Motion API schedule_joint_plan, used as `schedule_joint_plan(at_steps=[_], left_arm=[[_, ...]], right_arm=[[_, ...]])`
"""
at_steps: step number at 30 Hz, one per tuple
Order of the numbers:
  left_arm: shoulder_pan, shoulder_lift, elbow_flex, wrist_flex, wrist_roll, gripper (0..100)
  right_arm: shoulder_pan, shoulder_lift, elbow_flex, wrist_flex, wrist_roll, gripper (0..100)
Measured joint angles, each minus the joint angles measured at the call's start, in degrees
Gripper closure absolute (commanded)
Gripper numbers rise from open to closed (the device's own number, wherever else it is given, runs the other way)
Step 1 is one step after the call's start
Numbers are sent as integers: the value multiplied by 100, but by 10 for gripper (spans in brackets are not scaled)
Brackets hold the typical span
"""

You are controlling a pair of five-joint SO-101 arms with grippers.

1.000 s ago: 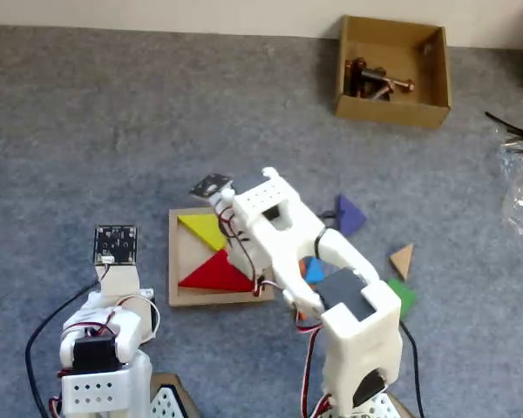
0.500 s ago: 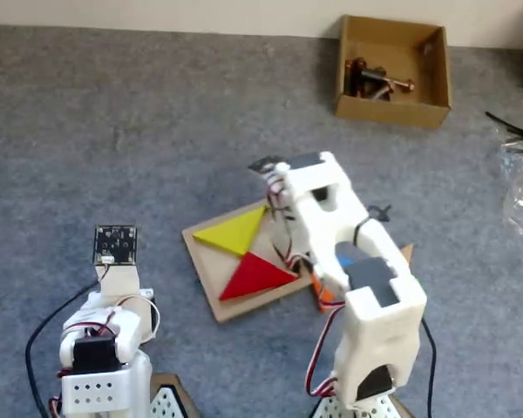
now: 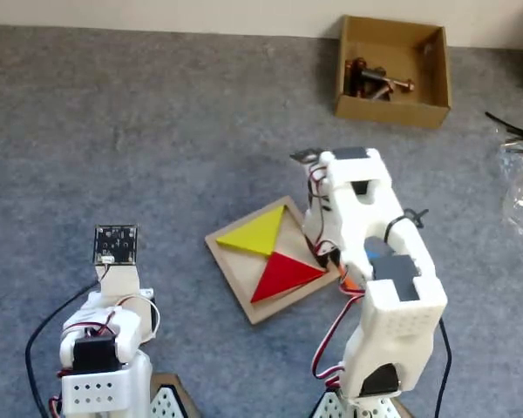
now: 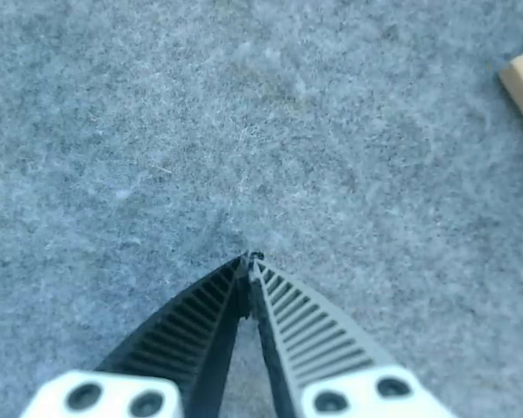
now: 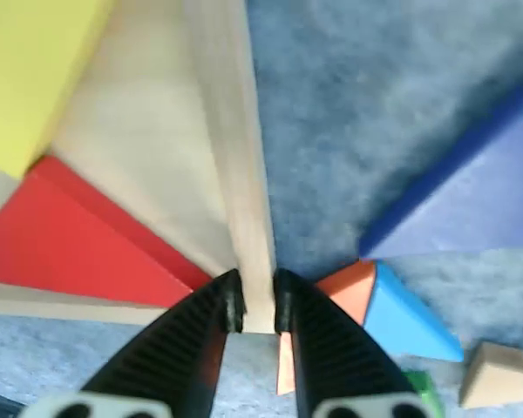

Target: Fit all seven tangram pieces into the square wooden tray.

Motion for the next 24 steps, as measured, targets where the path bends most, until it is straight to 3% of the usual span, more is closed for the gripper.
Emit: schedule_joint_plan(at_steps=[8,24], left_arm=[[0,0,0,0,0,995],[0,0,0,0,0,995]], right_arm=[[18,0,9,0,281,936],[-1345,-1371,-88,299,589,935]])
